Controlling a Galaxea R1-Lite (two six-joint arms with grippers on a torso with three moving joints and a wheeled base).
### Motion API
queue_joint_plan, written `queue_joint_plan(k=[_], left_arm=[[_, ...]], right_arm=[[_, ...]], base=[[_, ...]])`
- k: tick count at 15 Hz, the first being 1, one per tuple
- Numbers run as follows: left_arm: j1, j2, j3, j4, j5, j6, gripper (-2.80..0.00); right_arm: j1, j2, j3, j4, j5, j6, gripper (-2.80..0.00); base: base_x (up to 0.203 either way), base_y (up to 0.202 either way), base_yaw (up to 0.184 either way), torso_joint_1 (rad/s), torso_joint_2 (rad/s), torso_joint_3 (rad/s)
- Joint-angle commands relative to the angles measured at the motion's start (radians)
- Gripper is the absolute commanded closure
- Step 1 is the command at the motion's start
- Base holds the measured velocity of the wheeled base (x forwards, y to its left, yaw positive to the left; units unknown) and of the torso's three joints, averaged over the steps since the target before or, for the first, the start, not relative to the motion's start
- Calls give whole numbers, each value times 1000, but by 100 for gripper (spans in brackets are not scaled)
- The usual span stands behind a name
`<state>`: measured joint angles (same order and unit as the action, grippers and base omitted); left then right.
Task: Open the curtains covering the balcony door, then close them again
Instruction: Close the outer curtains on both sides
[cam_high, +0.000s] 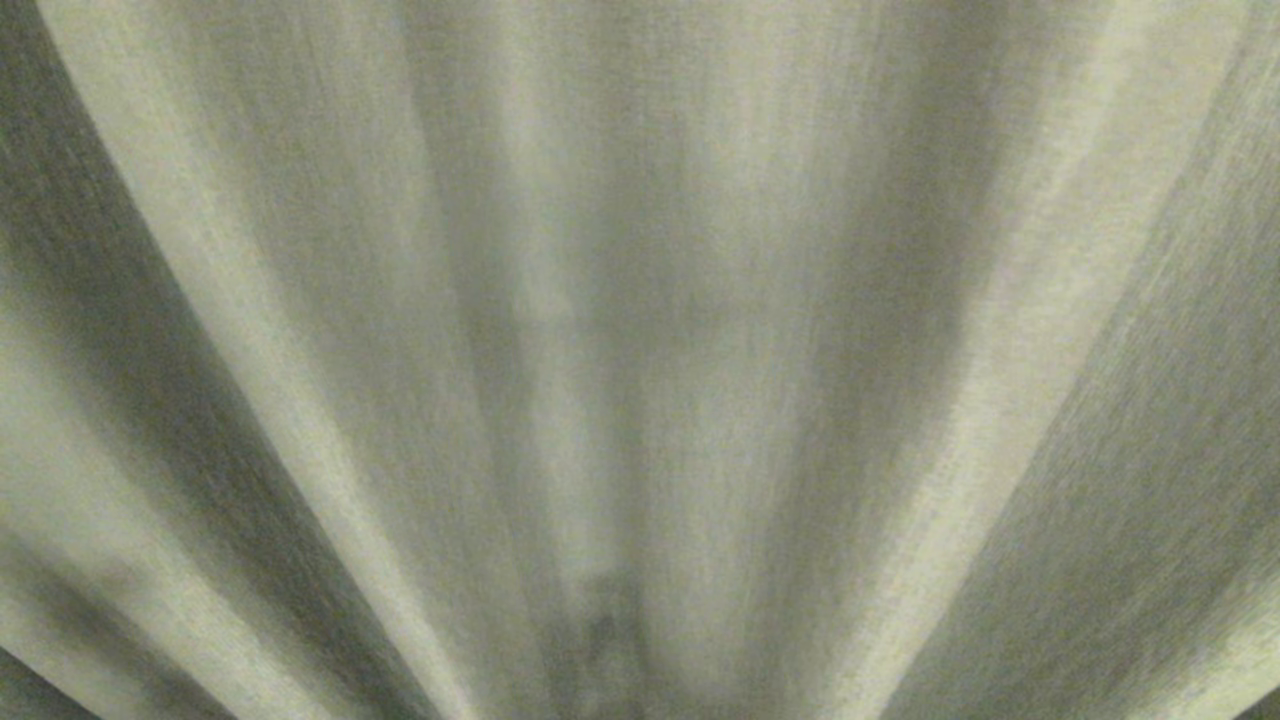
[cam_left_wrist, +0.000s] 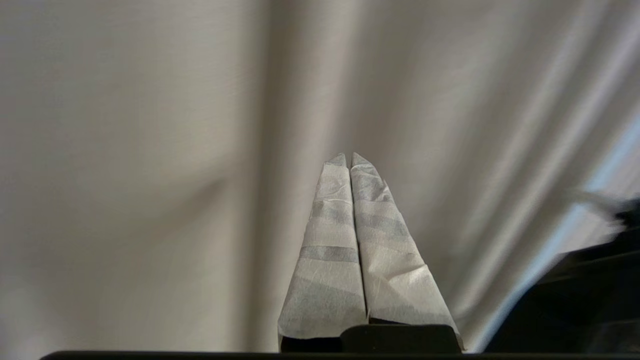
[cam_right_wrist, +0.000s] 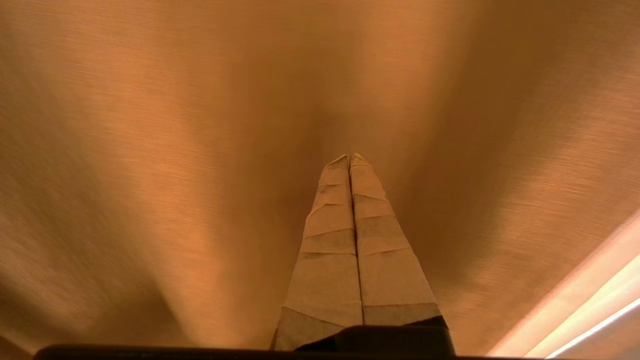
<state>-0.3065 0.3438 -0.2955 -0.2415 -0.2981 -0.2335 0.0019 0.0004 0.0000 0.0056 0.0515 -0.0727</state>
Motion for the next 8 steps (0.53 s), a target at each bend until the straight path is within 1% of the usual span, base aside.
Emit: queue_joint_plan(k=[1, 3, 5, 6, 7, 8], left_arm=[[66, 0, 59, -4, 4, 62, 0], [147, -3, 140, -7, 9, 145, 0], [191, -26, 230, -37, 14, 184, 0], [216, -49, 281, -63, 40, 195, 0], [247, -63, 296, -59, 118, 212, 0], [275, -75, 296, -24, 204, 239, 0]], right_arm=[[1, 0, 0, 0, 1, -1, 0], [0, 0, 0, 1, 1, -1, 0], [0, 0, 0, 0, 1, -1, 0], [0, 0, 0, 1, 1, -1, 0], [0, 0, 0, -1, 1, -1, 0], [1, 0, 0, 0, 1, -1, 0]], base=[[0, 0, 0, 0, 0, 0], [0, 0, 0, 0, 0, 0], [0, 0, 0, 0, 0, 0], [0, 0, 0, 0, 0, 0], [0, 0, 0, 0, 0, 0], [0, 0, 0, 0, 0, 0]])
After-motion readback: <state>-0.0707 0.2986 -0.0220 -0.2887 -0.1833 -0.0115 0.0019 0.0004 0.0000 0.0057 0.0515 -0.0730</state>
